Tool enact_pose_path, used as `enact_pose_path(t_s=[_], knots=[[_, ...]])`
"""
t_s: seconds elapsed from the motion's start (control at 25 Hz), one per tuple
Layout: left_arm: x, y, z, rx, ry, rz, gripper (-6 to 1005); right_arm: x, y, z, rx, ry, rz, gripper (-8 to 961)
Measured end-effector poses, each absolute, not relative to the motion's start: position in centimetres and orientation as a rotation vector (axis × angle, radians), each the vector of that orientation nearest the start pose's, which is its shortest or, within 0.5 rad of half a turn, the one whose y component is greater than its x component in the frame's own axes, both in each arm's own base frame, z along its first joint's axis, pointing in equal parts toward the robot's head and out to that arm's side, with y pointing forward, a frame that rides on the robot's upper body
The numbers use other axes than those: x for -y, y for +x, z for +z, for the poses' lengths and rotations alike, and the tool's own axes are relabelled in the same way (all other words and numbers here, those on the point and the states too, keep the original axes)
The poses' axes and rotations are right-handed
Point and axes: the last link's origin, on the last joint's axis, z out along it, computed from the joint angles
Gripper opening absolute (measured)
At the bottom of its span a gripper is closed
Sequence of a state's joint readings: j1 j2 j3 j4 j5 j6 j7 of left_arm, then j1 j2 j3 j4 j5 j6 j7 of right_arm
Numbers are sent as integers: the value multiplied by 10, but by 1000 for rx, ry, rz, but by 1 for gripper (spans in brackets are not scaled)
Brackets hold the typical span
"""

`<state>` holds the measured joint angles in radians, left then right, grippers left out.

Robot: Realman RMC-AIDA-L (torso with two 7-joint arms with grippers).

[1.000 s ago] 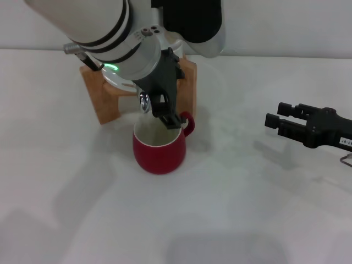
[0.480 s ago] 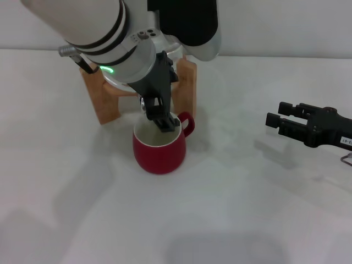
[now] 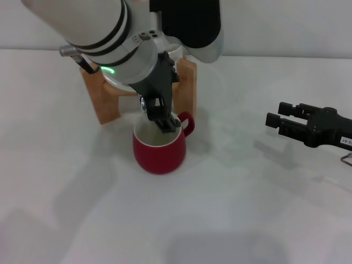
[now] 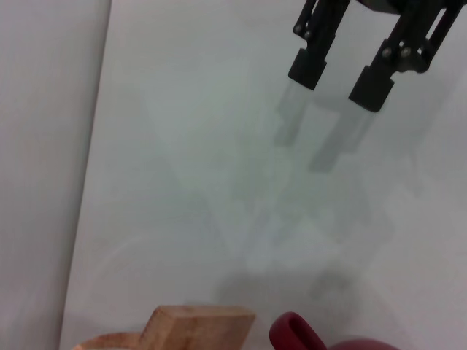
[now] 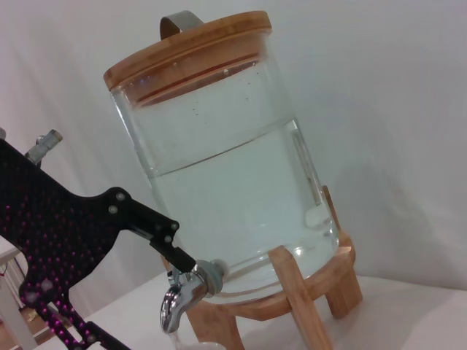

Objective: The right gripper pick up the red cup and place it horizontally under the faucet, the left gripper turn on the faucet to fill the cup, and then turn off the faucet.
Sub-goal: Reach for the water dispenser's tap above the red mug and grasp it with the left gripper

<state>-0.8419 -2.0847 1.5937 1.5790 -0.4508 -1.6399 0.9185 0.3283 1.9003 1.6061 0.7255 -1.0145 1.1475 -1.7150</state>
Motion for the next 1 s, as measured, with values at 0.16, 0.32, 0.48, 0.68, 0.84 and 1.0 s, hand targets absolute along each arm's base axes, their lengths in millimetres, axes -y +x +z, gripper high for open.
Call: enact_pose_path(t_s=[0.16, 0.32, 0.48, 0.68, 0.84, 1.0], knots=[[-356, -50, -7, -266, -2689, 693, 888, -336, 261, 10, -787, -2454, 901, 558], [-358, -50, -7, -266, -2673, 694, 888, -336, 262, 10, -787, -2454, 901, 558], [-359, -46, -5, -282, -2653, 667, 888, -336, 264, 10, -799, -2451, 897, 558], [-355, -38, -1, -309, -2637, 634, 887, -336, 265, 11, -802, -2443, 902, 558], [-352, -38, 2, -305, -2635, 632, 887, -336, 265, 12, -800, -2446, 905, 558], [-346, -41, 3, -299, -2641, 641, 887, -337, 264, 12, -796, -2447, 906, 558]])
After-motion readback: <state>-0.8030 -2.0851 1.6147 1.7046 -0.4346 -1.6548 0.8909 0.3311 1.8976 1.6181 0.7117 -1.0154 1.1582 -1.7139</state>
